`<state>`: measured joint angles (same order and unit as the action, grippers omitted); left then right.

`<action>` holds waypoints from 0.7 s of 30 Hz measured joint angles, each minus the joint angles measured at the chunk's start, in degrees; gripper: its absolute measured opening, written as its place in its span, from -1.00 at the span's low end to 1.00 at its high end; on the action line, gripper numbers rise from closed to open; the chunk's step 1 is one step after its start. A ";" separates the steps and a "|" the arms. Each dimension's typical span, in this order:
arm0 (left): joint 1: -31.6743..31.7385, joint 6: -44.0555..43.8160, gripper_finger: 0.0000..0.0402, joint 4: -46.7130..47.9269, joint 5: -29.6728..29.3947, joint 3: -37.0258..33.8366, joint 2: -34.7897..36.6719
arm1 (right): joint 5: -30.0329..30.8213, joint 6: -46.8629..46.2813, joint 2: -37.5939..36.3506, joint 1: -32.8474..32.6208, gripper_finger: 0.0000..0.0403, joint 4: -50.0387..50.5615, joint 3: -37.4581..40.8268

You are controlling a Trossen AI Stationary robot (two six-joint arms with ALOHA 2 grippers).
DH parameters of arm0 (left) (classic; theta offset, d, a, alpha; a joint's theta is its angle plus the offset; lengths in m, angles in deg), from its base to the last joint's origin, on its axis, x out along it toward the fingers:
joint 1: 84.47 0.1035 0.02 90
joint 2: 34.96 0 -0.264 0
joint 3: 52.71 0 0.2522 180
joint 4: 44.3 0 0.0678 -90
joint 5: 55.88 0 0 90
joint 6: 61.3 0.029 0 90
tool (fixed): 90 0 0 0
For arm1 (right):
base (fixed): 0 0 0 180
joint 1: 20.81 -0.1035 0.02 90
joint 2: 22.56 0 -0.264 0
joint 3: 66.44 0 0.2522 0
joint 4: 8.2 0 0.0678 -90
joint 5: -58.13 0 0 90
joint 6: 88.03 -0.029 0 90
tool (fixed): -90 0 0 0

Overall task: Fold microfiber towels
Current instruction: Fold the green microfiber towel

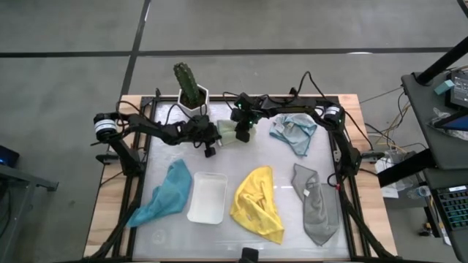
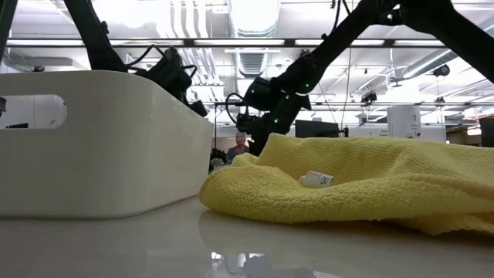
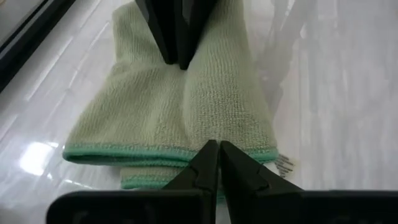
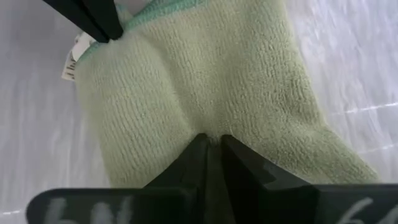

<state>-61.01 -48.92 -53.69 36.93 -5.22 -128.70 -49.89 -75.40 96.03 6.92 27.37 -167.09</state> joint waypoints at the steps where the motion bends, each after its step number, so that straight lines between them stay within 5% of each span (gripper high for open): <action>1: -0.03 0.00 -0.99 0.14 0.13 -0.01 0.46 | 0.08 -0.02 -0.16 -0.06 -0.79 -0.03 0.02; 12: -0.03 0.39 -0.99 -0.46 0.15 -0.14 7.65 | 0.19 0.40 -10.09 -0.63 -0.79 -0.39 3.68; 21: -0.51 -0.05 -0.99 -3.62 0.11 0.25 0.72 | 0.15 -6.14 -14.42 -2.55 -0.79 -15.34 17.64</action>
<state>-61.52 -48.97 -57.31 37.04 -4.97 -127.98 -49.74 -81.54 81.61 4.38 12.03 -149.45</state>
